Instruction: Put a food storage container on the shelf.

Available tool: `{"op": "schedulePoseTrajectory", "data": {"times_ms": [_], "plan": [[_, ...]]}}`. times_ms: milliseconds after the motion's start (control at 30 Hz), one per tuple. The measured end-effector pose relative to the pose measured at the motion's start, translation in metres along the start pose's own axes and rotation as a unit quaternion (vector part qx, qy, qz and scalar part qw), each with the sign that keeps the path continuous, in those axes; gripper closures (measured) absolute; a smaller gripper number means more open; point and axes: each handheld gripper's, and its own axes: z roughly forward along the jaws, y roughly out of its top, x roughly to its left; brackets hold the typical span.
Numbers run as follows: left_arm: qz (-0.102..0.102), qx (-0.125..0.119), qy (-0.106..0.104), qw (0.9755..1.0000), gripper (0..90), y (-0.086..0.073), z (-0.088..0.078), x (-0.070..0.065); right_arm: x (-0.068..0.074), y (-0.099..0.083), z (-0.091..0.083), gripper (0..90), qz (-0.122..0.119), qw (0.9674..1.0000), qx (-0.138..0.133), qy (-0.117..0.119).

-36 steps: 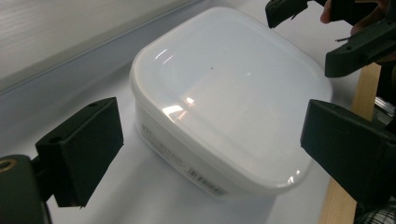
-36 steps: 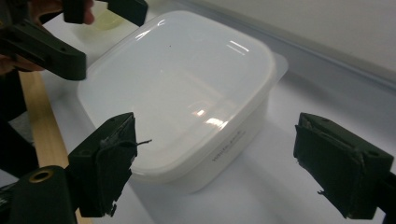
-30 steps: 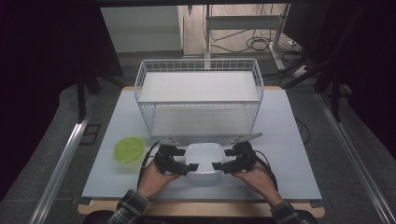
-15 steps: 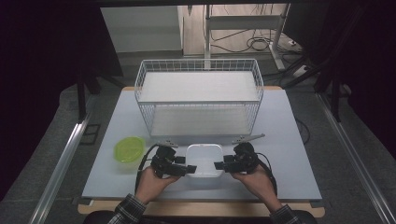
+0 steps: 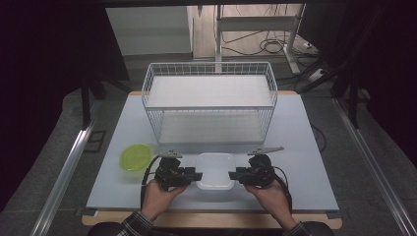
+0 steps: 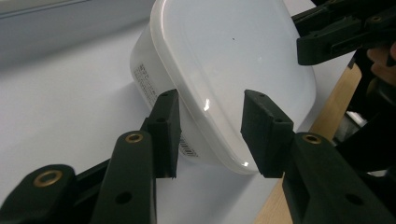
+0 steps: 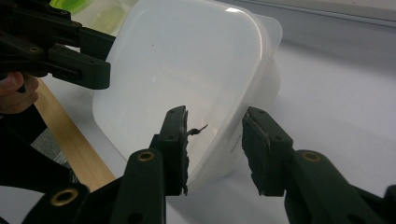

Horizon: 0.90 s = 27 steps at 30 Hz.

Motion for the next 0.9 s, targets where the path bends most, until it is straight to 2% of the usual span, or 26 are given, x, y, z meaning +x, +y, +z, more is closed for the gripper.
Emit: {"op": "schedulePoseTrajectory", "data": {"times_ms": [33,100,167,267,367,433,467,600,767,800,900], "plan": [[0.008,0.001,-0.001,1.0,57.8,0.001,0.001,0.001,0.0,-0.001,0.0,62.8,0.002,1.0,-0.001,0.0],[0.009,0.0,-0.004,0.9999,55.1,0.003,0.002,0.004,-0.001,-0.001,-0.001,64.0,0.006,1.0,-0.003,0.003],[0.003,-0.002,-0.006,1.0,50.6,0.005,0.003,0.006,0.0,-0.001,-0.001,65.4,0.003,1.0,-0.004,0.005],[0.001,-0.001,-0.005,1.0,54.2,0.005,0.002,0.005,0.0,-0.002,-0.001,65.4,0.005,1.0,-0.004,0.005],[-0.009,-0.005,-0.004,0.9999,59.0,0.002,-0.001,0.004,-0.002,-0.003,-0.001,65.6,0.012,0.9999,-0.005,0.008],[-0.021,-0.015,-0.003,0.9997,63.6,-0.002,-0.003,0.002,0.001,-0.003,-0.002,66.3,0.015,0.9999,-0.005,0.003],[-0.021,-0.015,-0.003,0.9997,64.2,-0.002,-0.003,0.002,0.001,-0.004,-0.002,66.8,0.018,0.9998,-0.006,0.002],[-0.028,-0.024,-0.001,0.9993,64.7,-0.006,-0.004,0.0,-0.001,-0.005,-0.002,68.9,0.036,0.9992,-0.012,0.008],[-0.038,-0.037,-0.004,0.9986,64.4,-0.01,-0.004,0.0,-0.002,-0.005,-0.002,70.0,0.045,0.9988,-0.016,0.013],[-0.048,-0.036,-0.01,0.9981,64.2,-0.011,-0.004,0.002,-0.002,-0.005,-0.002,70.2,0.045,0.9988,-0.017,0.013],[-0.056,-0.028,-0.013,0.998,61.7,-0.011,-0.003,0.003,0.0,-0.005,-0.002,71.0,0.045,0.9987,-0.02,0.014]]}}
